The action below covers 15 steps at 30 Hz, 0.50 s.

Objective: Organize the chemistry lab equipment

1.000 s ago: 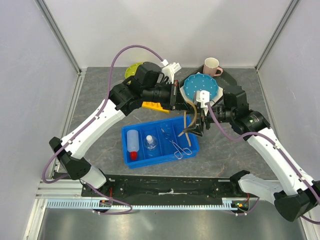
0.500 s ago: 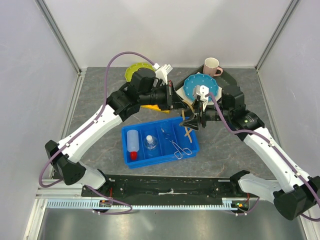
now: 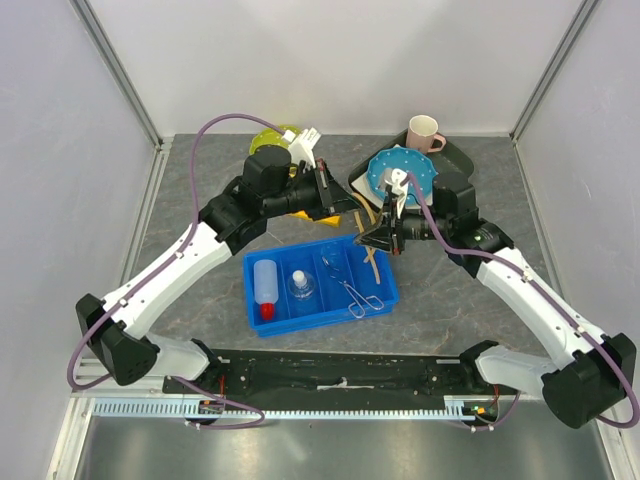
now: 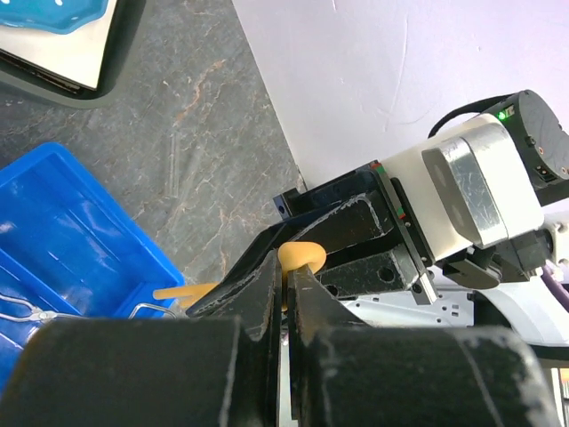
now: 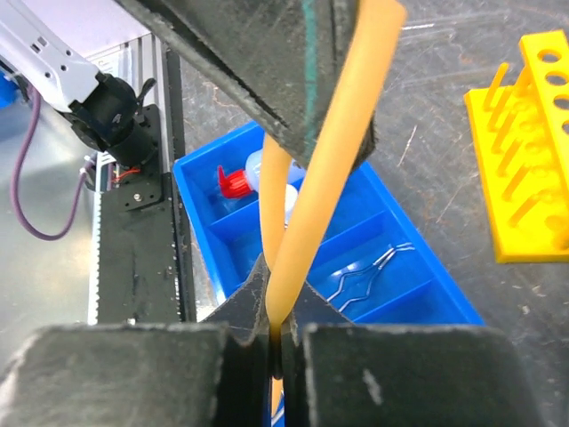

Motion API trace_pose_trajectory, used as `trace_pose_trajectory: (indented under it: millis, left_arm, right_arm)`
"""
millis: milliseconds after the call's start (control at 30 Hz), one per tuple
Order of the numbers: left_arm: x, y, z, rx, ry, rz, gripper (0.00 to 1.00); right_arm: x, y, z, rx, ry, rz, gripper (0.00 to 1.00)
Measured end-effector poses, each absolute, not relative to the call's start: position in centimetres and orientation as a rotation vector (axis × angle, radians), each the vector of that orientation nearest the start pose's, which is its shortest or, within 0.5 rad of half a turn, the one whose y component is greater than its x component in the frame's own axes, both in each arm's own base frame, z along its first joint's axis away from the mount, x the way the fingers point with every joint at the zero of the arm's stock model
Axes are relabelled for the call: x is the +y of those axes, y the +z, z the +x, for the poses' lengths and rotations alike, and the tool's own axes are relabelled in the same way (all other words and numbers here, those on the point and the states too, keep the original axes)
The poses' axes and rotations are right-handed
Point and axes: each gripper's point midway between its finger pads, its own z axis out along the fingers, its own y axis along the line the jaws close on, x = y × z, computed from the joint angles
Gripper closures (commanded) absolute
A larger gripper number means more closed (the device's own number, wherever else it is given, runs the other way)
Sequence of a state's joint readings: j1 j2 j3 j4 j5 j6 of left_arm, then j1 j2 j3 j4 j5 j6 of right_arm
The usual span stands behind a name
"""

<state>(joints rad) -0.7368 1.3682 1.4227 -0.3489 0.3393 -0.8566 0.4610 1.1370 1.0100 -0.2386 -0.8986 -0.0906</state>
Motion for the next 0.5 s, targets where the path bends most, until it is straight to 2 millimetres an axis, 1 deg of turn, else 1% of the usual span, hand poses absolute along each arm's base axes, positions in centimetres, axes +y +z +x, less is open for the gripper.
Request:
trace_pose_trajectory:
  millis: [67, 100, 133, 167, 267, 300, 367, 433, 500]
  left_arm:
    - [-34.4, 34.9, 25.3, 2.100, -1.359, 0.120, 0.97]
    - [-34.1, 34.7, 25.5, 2.100, -1.359, 0.109, 0.85]
    - [-33.9, 34.5, 25.6, 2.100, -1.361, 0.101, 0.76]
    - [-33.6, 34.3, 25.8, 2.096, -1.365, 0.091, 0.57]
    - [-32.4, 33.8, 26.0, 2.088, -1.387, 0.086, 0.33]
    - [-31.7, 33.7, 26.0, 2.085, -1.397, 0.086, 0.30]
    - [-30.0, 33.9, 25.9, 2.064, -1.392, 0.100, 0.26]
    - [-28.1, 34.5, 25.6, 2.031, -1.358, 0.128, 0.25]
    - [-25.9, 35.3, 25.3, 1.989, -1.288, 0.159, 0.21]
  right_arm:
    - [26.4, 27.4, 22.7, 1.626, 1.117, -1.084, 1.00]
    - [26.4, 27.3, 22.7, 1.631, 1.118, -1.080, 1.00]
    - [26.3, 27.2, 22.8, 1.636, 1.116, -1.076, 1.00]
    - [26.3, 27.2, 22.8, 1.641, 1.112, -1.073, 1.00]
    - [26.0, 26.7, 23.1, 1.669, 1.080, -1.066, 1.00]
    - [25.8, 26.5, 23.2, 1.682, 1.063, -1.066, 1.00]
    - [25.4, 26.1, 23.5, 1.714, 1.025, -1.062, 1.00]
    - [24.8, 25.7, 23.9, 1.744, 0.979, -1.064, 1.00]
    - [24.4, 25.3, 24.2, 1.778, 0.930, -1.073, 1.00]
